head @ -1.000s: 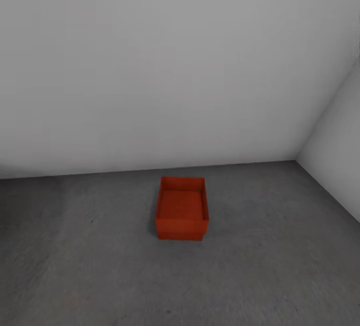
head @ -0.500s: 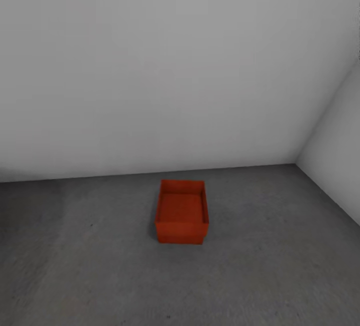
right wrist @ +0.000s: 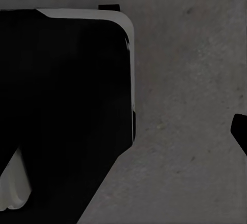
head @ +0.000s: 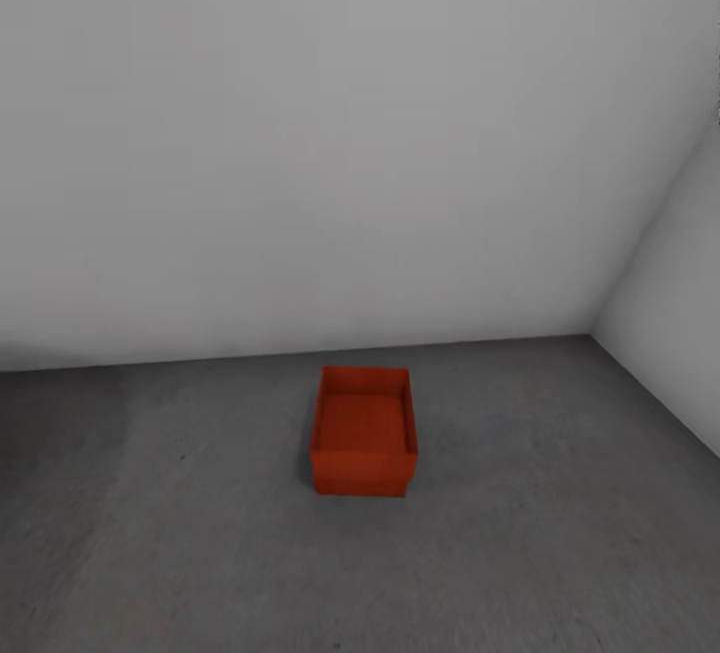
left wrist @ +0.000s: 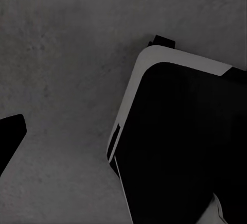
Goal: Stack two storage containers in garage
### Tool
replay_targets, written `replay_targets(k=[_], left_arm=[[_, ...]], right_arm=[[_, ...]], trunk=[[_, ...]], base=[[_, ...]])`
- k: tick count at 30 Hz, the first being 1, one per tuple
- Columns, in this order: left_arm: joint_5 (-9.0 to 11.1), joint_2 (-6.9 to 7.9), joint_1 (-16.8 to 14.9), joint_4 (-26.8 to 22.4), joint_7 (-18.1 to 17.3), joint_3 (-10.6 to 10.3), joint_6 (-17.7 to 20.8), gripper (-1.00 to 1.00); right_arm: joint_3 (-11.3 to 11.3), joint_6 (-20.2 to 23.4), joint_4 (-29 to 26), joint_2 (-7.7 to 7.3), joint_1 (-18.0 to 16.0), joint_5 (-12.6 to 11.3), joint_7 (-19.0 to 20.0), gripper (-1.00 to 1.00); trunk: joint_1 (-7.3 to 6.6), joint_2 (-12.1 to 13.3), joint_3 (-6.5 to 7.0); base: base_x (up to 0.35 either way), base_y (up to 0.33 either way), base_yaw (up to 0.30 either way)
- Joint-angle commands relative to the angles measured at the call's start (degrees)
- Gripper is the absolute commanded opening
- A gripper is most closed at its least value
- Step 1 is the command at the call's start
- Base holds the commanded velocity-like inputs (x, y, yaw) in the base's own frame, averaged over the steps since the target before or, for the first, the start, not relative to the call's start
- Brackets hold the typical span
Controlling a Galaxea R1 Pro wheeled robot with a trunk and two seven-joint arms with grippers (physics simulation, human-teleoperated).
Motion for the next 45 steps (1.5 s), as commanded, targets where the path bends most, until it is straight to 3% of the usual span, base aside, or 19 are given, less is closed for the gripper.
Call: replay_targets(k=[1, 31, 45], left_arm=[[0.10, -0.01, -0.03, 0.00, 0.08, 0.25, -0.03, 1.00], [0.10, -0.01, -0.01, -0.01, 0.08, 0.25, -0.03, 1.00], [0.10, -0.01, -0.03, -0.01, 0.08, 0.24, -0.03, 1.00]], right_arm=[[0.48, -0.30, 0.19, 0.03, -0.08, -0.51, -0.02, 1.00], [0.50, 0.00, 0.20, 0.16, -0.08, -0.50, 0.06, 1.00], [0.57, -0.61, 0.20, 0.42, 1.46, -0.33, 0.07, 1.00]], trunk=[[0.03, -0.10, -0.01], [0.03, -0.10, 2.61], [0.03, -0.10, 3.85]], base=[[0.000, 0.000, 0.000], [0.000, 0.000, 0.000], [0.000, 0.000, 0.000]])
